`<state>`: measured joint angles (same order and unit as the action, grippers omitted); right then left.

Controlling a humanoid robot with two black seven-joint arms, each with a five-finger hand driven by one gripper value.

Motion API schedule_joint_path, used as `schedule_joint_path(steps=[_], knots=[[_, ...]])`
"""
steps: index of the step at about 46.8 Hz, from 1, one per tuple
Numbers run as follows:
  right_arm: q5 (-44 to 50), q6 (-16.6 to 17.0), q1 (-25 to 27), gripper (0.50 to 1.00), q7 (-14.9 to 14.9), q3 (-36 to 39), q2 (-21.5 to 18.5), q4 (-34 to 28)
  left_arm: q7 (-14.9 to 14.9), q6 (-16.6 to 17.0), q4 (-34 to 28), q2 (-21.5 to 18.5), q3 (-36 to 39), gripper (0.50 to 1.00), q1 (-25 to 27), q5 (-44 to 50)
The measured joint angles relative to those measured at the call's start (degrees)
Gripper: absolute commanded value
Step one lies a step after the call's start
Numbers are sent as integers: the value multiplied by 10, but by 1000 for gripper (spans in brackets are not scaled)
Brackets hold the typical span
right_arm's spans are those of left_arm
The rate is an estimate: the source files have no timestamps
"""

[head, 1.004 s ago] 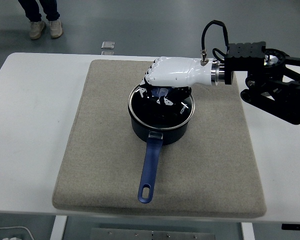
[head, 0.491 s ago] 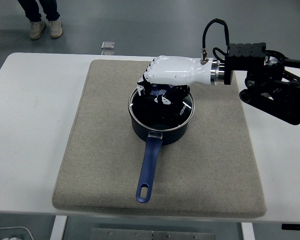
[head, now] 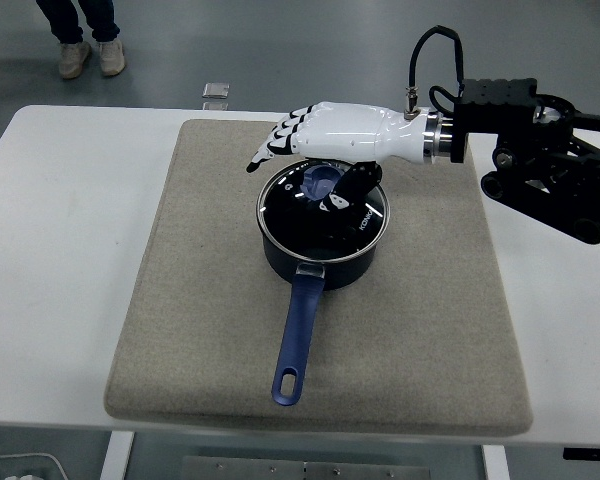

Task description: Lift the pot lid and place it to the right of the pot.

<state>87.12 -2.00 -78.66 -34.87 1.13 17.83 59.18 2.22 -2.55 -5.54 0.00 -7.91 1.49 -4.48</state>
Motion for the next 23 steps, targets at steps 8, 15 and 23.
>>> schedule_joint_path(steps=[8, 15, 23], knots=[[14, 7, -4, 846, -1, -4, -1, -1, 0, 0, 0, 0, 0, 1000, 0, 0], [36, 7, -4, 844, -1, -7, -1, -4, 0, 0, 0, 0, 0, 1000, 0, 0], [56, 1, -4, 840, -1, -18, 0, -9, 0, 0, 0, 0, 0, 1000, 0, 0]])
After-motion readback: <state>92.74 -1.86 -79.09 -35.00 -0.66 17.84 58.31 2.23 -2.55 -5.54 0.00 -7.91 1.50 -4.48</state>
